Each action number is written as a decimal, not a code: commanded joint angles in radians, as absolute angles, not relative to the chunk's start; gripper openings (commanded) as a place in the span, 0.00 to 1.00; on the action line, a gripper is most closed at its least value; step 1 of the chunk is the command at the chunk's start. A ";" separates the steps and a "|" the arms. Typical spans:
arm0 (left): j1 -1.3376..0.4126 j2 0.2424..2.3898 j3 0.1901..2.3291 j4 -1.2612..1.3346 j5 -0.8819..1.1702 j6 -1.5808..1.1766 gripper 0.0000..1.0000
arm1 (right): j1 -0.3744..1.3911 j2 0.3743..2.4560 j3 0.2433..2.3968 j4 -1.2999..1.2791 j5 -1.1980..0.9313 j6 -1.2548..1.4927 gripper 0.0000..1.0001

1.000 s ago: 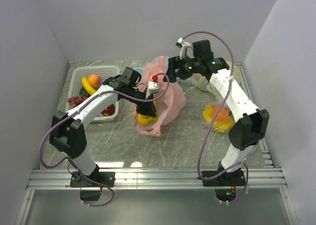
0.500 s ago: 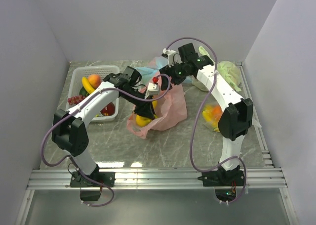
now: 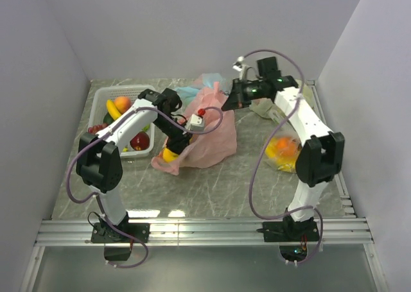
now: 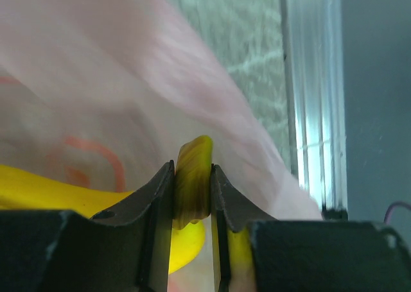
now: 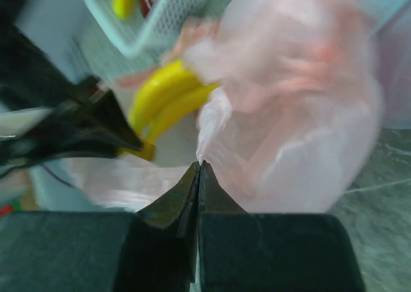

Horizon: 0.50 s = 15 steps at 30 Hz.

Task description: Place the fake fruits into the plastic bag and tie a complex knot

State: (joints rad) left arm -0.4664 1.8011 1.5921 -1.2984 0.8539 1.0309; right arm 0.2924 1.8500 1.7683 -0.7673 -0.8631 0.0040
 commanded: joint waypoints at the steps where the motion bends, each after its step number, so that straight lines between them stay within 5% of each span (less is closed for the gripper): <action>1: -0.469 1.775 1.574 -1.353 0.724 1.092 0.11 | 0.230 1.718 1.697 -0.497 -1.067 0.268 0.00; 10: -0.485 1.767 1.679 -1.348 0.684 1.097 0.16 | 0.244 1.677 1.595 -0.604 -0.982 0.123 0.00; 13: -0.511 1.775 1.709 -1.361 0.709 1.114 0.15 | 0.276 1.750 1.726 -0.728 -0.876 0.046 0.28; 14: -0.524 1.776 1.712 -1.367 0.713 1.124 0.15 | 0.288 1.765 1.761 -0.741 -0.844 0.051 0.52; 15: -0.529 1.778 1.715 -1.368 0.718 1.124 0.15 | 0.291 1.776 1.791 -0.732 -0.807 0.066 0.61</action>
